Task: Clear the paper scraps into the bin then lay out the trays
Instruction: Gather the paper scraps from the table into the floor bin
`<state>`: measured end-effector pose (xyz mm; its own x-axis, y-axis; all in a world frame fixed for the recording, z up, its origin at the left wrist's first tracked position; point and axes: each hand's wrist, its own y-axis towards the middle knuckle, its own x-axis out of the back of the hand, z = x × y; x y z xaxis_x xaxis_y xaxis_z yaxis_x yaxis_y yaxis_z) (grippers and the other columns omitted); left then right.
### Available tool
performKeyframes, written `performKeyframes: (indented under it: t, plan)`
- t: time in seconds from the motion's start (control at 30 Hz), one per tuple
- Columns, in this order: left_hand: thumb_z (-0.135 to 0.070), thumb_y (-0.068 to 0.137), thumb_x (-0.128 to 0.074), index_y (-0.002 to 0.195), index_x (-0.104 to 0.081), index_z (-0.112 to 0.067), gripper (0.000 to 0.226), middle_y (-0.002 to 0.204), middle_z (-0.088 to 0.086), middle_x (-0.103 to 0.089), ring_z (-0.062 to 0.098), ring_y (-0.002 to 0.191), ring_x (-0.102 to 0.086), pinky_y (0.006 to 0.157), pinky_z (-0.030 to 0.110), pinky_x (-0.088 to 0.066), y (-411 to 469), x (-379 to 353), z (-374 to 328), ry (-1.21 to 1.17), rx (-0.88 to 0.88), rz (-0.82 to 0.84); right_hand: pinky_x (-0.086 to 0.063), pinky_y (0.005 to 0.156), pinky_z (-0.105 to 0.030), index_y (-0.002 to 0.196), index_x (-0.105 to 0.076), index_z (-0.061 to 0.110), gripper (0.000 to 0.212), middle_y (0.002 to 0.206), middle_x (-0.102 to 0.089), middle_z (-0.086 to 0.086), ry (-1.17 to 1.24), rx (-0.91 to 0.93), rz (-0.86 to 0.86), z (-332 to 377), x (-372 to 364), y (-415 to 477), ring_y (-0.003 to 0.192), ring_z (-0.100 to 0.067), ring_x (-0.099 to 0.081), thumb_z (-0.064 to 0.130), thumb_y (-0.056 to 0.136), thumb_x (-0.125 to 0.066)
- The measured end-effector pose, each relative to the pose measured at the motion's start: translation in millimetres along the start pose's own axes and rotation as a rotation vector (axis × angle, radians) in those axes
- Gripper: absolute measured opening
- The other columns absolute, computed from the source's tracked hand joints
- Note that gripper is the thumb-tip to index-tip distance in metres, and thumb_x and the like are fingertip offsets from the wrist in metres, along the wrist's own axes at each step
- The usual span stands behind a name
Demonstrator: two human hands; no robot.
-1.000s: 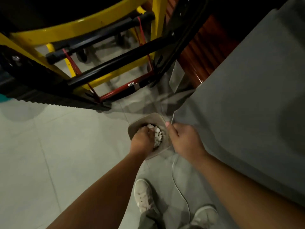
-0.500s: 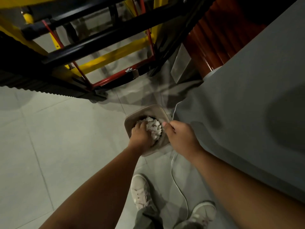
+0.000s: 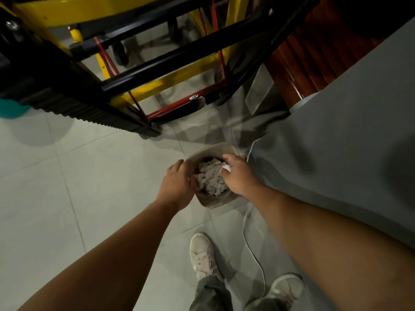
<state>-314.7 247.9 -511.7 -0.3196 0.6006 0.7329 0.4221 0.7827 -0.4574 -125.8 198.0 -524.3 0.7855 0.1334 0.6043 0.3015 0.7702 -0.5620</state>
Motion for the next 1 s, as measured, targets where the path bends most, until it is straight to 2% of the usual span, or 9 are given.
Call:
performKeyframes:
  t: [0.23,0.37,0.5,0.63,0.73,0.8,0.9,1.0]
  plan:
    - [-0.032,0.099,-0.051,0.147,-0.038,-0.019,0.051,0.147,0.004,-0.043,0.025,0.135,-0.036,0.111,0.033,-0.032,-43,35,-38,0.005,0.003,-0.04,-0.045,0.101,-0.032,0.127,-0.06,0.016,0.038,0.129,-0.061,-0.006,-0.087,0.089,-0.155,19,50,-45,0.118,-0.024,-0.057,0.02,0.09,-0.059]
    - [-0.035,0.098,-0.05,0.146,-0.039,-0.017,0.052,0.149,0.006,-0.041,0.025,0.138,-0.033,0.113,0.036,-0.03,-69,71,-83,0.036,-0.023,-0.076,-0.048,0.096,-0.033,0.127,-0.057,0.026,0.037,0.126,-0.061,-0.004,-0.142,0.122,-0.16,47,91,-90,0.114,-0.026,-0.058,0.027,0.09,-0.054]
    - [-0.034,0.099,-0.05,0.148,-0.037,-0.014,0.055,0.153,0.009,-0.039,0.028,0.142,-0.031,0.117,0.037,-0.026,-100,114,-139,0.067,-0.066,-0.145,-0.047,0.1,-0.037,0.13,-0.057,0.016,0.041,0.132,-0.057,-0.006,-0.03,0.215,-0.22,85,138,-146,0.118,-0.025,-0.056,0.019,0.089,-0.059]
    - [-0.027,0.096,-0.055,0.146,-0.041,-0.013,0.054,0.149,0.009,-0.044,0.027,0.138,-0.037,0.112,0.036,-0.032,-148,157,-200,0.072,-0.111,-0.239,-0.046,0.102,-0.037,0.131,-0.056,0.016,0.039,0.135,-0.054,-0.003,0.056,0.302,-0.288,122,188,-208,0.122,-0.021,-0.053,0.018,0.092,-0.055]
    - [-0.025,0.099,-0.05,0.147,-0.039,-0.014,0.051,0.152,0.007,-0.041,0.024,0.141,-0.032,0.115,0.034,-0.028,-190,183,-246,0.034,-0.125,-0.299,-0.047,0.101,-0.036,0.13,-0.055,0.018,0.038,0.133,-0.055,0.001,0.139,0.357,-0.345,139,223,-261,0.119,-0.017,-0.054,0.02,0.092,-0.054]
    - [-0.026,0.1,-0.05,0.148,-0.038,-0.015,0.05,0.152,0.005,-0.04,0.022,0.142,-0.03,0.116,0.034,-0.027,-220,197,-273,0.0,-0.132,-0.336,-0.047,0.1,-0.031,0.13,-0.055,0.02,0.038,0.132,-0.055,0.004,0.183,0.388,-0.379,146,245,-298,0.116,-0.015,-0.055,0.02,0.092,-0.055]
    - [-0.033,0.099,-0.051,0.146,-0.042,-0.018,0.05,0.149,0.002,-0.044,0.02,0.14,-0.034,0.116,0.038,-0.032,-261,209,-310,-0.022,-0.192,-0.381,-0.038,0.101,-0.02,0.129,-0.055,0.021,0.038,0.133,-0.054,0.005,0.159,0.458,-0.438,146,276,-352,0.122,-0.011,-0.05,0.021,0.091,-0.056]
    - [-0.037,0.097,-0.053,0.143,-0.043,-0.021,0.05,0.144,-0.002,-0.049,0.018,0.136,-0.04,0.112,0.041,-0.038,-291,214,-345,-0.011,-0.259,-0.41,-0.032,0.105,-0.02,0.13,-0.055,0.019,0.04,0.136,-0.052,0.003,0.12,0.501,-0.498,135,304,-394,0.127,-0.011,-0.045,0.023,0.09,-0.057]
